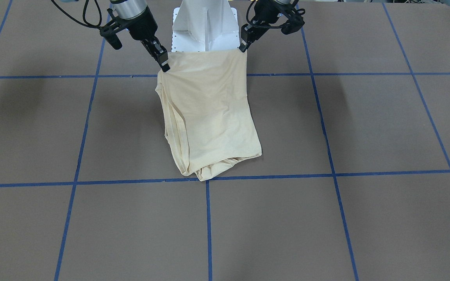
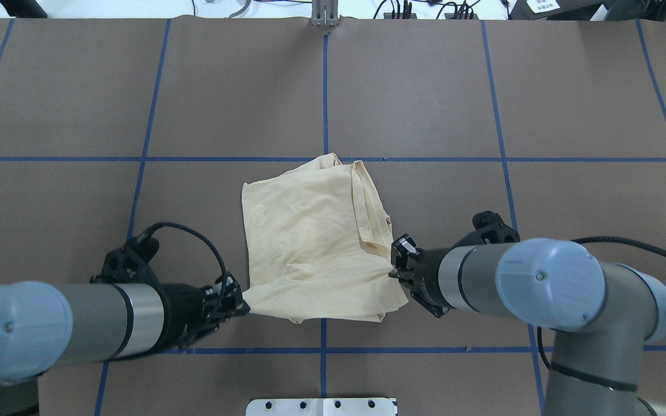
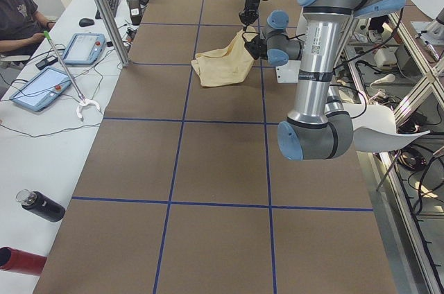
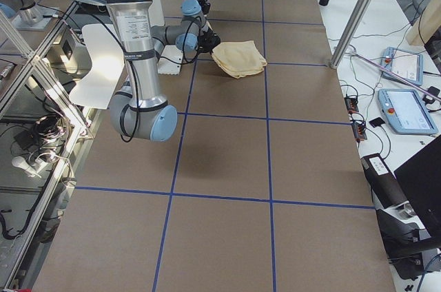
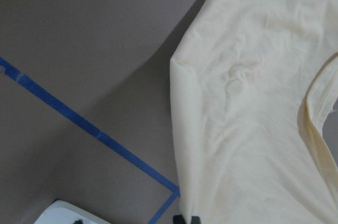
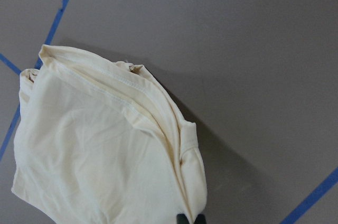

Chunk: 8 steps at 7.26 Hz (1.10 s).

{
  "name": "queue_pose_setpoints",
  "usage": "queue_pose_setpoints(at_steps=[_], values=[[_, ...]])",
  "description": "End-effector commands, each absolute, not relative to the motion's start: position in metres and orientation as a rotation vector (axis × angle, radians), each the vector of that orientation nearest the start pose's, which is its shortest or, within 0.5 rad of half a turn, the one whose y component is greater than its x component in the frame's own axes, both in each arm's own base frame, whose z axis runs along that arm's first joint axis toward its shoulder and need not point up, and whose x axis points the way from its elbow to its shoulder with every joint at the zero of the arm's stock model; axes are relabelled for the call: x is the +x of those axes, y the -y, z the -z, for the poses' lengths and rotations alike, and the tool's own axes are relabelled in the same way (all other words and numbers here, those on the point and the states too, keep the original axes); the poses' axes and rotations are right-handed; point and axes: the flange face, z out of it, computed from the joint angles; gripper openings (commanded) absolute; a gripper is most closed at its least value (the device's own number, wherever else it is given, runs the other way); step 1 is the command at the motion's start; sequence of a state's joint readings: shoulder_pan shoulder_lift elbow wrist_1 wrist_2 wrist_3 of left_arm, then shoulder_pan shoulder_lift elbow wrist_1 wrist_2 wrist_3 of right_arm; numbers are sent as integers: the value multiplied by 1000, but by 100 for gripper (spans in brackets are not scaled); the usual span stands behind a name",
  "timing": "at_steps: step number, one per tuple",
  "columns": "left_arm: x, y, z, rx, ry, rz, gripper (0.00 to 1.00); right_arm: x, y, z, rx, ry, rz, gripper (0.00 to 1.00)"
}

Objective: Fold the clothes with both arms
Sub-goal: 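Lift the near edge with both grippers and fold it over the far half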

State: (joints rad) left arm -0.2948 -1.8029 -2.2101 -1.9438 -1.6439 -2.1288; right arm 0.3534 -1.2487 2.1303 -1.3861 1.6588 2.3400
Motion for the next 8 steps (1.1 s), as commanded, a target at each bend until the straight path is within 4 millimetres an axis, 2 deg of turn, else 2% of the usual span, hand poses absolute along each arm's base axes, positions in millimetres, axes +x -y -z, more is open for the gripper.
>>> queue_pose_setpoints(at_steps=[1, 2, 3, 4, 5, 6, 7, 8], values=[[427, 360, -231, -95, -1205, 691, 0, -472, 394, -231, -260, 1001, -1002, 0], [440, 400, -238, -34, -1169, 693, 0, -488, 428, -236, -232, 965, -953, 0], [450, 429, -248, -4, -1146, 706, 0, -509, 457, -237, -227, 928, -936, 0], [461, 452, -263, 19, -1135, 708, 0, -529, 482, -243, -217, 887, -899, 0], [471, 473, -287, 40, -1120, 708, 0, -540, 524, -248, -209, 901, -871, 0], [476, 508, -310, 86, -1097, 703, 28, -548, 585, -259, -246, 906, -885, 41], [468, 543, -322, 154, -1084, 676, 67, -547, 636, -255, -216, 910, -868, 99], [458, 552, -321, 168, -1084, 676, 80, -508, 664, -242, -249, 942, -863, 100]])
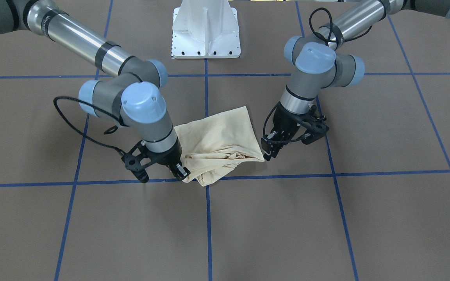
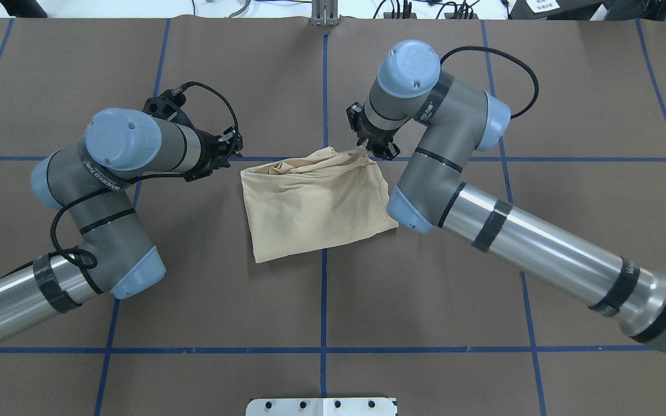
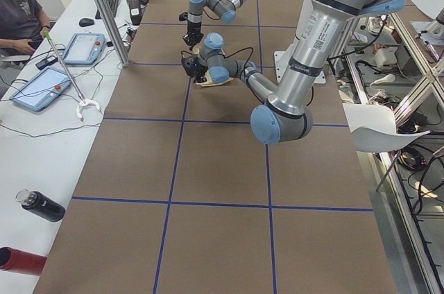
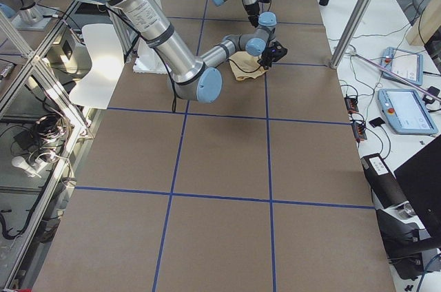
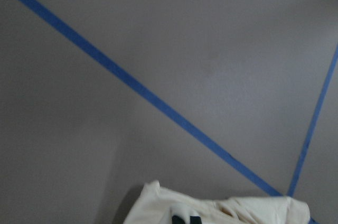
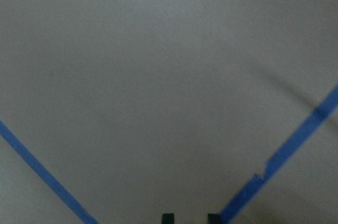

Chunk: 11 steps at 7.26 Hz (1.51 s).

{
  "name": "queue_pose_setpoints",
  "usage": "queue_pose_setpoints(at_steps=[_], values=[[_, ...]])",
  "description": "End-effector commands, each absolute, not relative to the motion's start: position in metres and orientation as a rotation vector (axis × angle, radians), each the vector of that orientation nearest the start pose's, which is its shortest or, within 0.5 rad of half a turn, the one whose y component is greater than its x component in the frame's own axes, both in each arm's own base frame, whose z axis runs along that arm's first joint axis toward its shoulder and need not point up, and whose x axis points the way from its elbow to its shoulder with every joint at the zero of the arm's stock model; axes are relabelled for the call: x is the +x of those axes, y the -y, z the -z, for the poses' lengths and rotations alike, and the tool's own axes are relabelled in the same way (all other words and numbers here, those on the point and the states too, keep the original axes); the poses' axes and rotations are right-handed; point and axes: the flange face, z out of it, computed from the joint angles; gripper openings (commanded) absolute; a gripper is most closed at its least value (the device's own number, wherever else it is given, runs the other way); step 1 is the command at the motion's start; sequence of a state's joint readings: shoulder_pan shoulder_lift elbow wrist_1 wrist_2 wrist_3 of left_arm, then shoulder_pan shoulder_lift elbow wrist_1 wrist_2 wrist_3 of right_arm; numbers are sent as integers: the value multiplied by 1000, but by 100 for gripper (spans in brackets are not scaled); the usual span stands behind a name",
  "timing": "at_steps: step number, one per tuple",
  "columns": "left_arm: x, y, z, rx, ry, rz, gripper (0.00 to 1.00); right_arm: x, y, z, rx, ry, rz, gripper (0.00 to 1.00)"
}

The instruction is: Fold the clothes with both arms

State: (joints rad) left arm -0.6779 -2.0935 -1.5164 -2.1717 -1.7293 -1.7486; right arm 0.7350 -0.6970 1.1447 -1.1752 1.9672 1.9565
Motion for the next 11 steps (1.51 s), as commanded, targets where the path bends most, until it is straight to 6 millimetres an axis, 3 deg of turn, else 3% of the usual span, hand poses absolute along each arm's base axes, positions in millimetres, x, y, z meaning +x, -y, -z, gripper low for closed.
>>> queue_pose_setpoints(at_steps=[1, 3, 4, 5, 6, 7, 8, 9, 10, 11], values=[[457, 553, -319, 171, -1090, 676, 80, -476, 681, -244, -272, 962, -833, 100], [445, 547, -308, 156, -1120, 650, 79, -449, 676, -271, -249, 965, -796, 100], [427, 543, -298, 202, -1136, 553, 79, -424, 669, -290, -219, 973, -753, 100], [403, 527, -304, 273, -1127, 427, 80, -383, 660, -326, -157, 970, -682, 100], [377, 522, -316, 315, -1111, 279, 83, -337, 652, -364, -99, 949, -608, 100], [341, 525, -328, 350, -1102, 176, 98, -288, 647, -388, -50, 939, -516, 100], [289, 532, -349, 397, -1079, 38, 99, -239, 639, -423, -7, 920, -433, 100], [223, 530, -393, 464, -1021, -127, 99, -187, 621, -466, 36, 899, -346, 100], [140, 518, -425, 520, -992, -229, 99, -143, 595, -518, 55, 872, -253, 100], [83, 505, -465, 547, -962, -304, 99, -104, 575, -549, 92, 854, -152, 100]])
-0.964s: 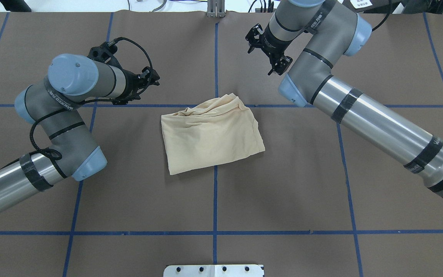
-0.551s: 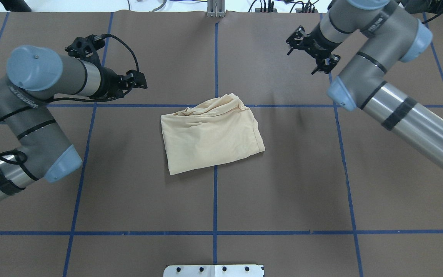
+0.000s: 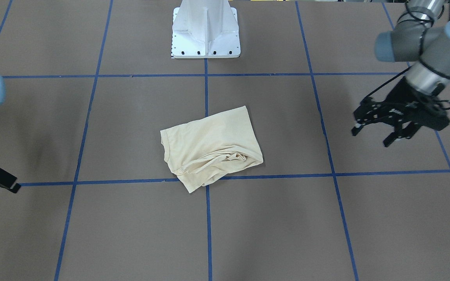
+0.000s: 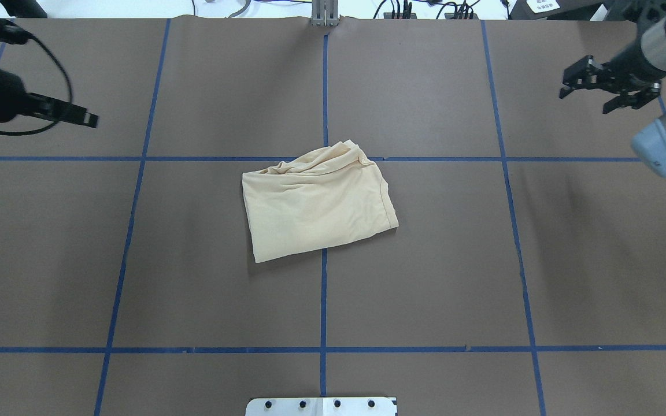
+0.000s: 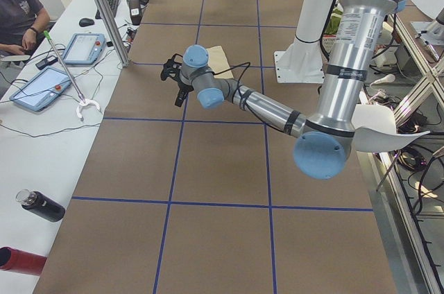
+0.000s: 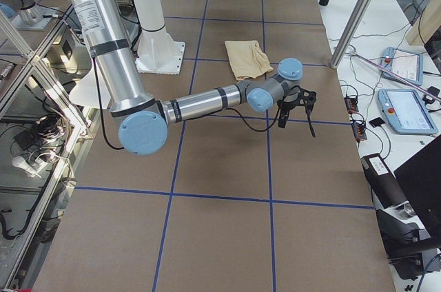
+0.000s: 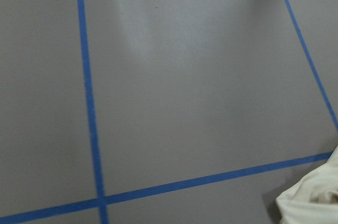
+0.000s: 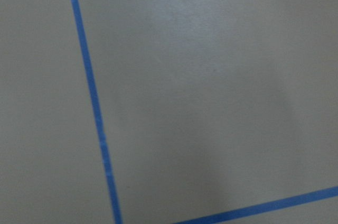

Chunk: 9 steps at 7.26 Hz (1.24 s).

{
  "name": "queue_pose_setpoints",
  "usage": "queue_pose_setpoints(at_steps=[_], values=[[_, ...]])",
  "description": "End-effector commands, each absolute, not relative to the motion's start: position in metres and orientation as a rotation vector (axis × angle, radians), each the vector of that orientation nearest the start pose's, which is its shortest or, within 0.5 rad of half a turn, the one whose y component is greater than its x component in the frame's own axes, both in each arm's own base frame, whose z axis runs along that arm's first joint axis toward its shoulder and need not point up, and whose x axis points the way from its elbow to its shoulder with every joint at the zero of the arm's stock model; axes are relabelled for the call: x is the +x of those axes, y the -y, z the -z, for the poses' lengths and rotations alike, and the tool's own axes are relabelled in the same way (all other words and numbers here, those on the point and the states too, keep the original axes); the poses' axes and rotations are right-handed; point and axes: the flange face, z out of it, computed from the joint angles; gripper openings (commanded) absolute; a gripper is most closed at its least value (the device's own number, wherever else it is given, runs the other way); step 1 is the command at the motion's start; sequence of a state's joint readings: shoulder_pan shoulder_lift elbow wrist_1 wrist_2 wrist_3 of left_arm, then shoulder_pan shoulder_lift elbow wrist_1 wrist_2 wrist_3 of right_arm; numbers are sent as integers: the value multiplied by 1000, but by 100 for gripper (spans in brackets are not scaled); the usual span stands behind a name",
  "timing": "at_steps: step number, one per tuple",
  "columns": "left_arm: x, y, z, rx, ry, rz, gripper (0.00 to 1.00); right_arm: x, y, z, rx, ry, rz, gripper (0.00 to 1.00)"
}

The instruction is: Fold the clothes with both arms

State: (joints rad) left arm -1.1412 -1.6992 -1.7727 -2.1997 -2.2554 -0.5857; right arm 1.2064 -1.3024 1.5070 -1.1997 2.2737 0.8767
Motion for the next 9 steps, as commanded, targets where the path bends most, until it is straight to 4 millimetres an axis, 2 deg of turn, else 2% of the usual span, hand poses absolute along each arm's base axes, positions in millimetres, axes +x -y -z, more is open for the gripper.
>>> queue_pose_setpoints(at_steps=[1, 2, 4, 5, 6, 7, 8, 9], values=[[36, 484, -499, 583, -897, -328, 99, -60, 555, -582, 113, 842, -113, 100], [-4, 476, -526, 618, -827, -347, 99, -30, 540, -603, 123, 844, -92, 100], [-16, 468, -582, 554, -778, -339, 99, 6, 515, -632, 158, 818, -39, 100], [-25, 468, -603, 500, -770, -297, 99, 10, 507, -642, 147, 804, -11, 100], [-31, 469, -607, 479, -760, -273, 99, 15, 505, -648, 126, 788, 34, 100], [-31, 473, -610, 422, -762, -251, 99, 33, 501, -656, 112, 772, 73, 100], [-30, 484, -602, 402, -765, -242, 99, 43, 496, -655, 105, 767, 85, 100], [-30, 485, -603, 388, -770, -237, 99, 36, 496, -633, 70, 768, 86, 100]])
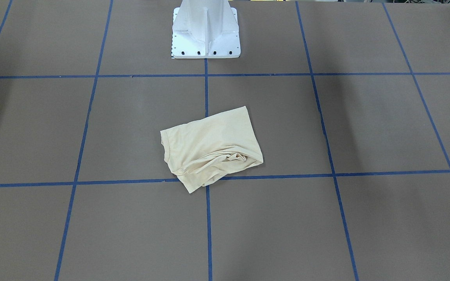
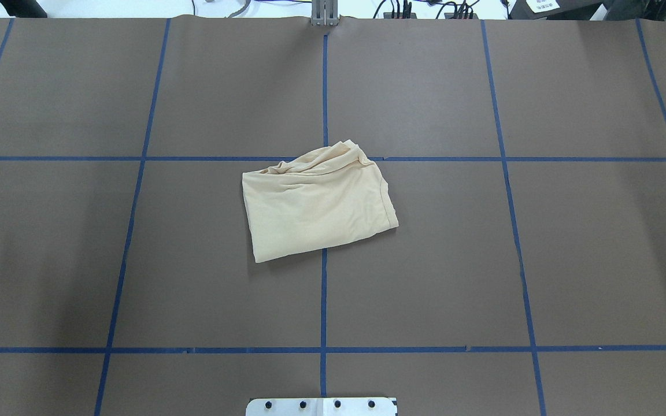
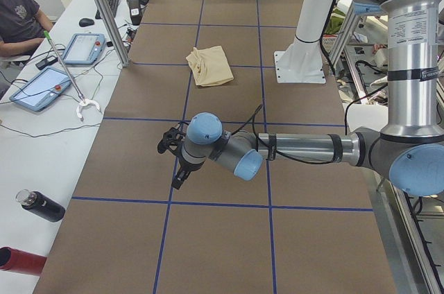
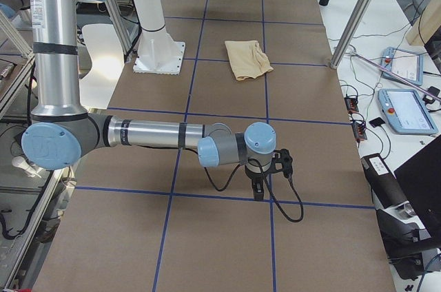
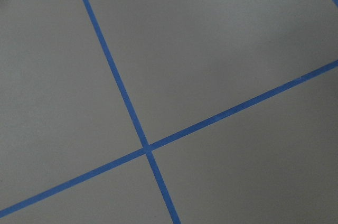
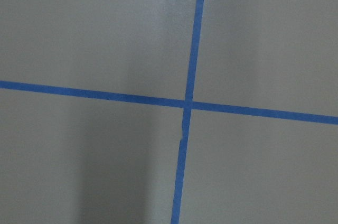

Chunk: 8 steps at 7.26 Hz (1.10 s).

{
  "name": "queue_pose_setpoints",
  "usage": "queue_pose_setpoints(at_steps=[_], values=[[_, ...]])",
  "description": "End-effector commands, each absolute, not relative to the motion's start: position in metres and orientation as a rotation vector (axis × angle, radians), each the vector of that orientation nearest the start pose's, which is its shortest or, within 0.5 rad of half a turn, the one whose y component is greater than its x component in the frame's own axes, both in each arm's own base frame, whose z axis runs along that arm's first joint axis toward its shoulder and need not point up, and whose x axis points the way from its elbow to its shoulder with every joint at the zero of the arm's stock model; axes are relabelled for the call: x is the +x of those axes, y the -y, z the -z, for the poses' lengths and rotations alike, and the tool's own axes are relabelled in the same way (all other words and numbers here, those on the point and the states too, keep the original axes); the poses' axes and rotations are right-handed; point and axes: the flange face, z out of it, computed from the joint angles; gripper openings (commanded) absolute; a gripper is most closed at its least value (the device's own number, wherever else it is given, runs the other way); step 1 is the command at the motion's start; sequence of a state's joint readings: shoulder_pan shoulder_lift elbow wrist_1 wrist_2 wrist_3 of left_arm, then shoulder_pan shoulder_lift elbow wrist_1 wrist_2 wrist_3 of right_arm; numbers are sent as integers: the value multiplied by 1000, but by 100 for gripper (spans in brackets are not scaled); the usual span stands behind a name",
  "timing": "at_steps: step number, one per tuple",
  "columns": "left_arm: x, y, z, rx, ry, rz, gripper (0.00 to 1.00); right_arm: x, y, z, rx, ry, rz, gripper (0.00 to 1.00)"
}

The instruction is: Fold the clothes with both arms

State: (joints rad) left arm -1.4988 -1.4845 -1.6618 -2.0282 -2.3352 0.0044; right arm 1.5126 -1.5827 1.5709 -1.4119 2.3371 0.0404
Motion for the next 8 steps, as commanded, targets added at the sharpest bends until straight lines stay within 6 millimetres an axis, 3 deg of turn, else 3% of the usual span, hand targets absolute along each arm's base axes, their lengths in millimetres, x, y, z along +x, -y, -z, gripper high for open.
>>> queue_pose_setpoints(at_steps=[1, 3, 4, 6, 8], values=[[-30, 486, -603, 370, -774, -223, 99, 39, 492, -604, 27, 748, 68, 100], [-29, 494, -597, 312, -773, -199, 99, 42, 474, -577, 0, 732, 77, 100], [-30, 494, -596, 323, -764, -211, 99, 42, 459, -584, -11, 741, 96, 100], [-36, 474, -588, 368, -764, -219, 99, 42, 458, -591, -19, 740, 94, 100], [-37, 471, -589, 356, -770, -209, 99, 41, 463, -592, -26, 746, 84, 100]])
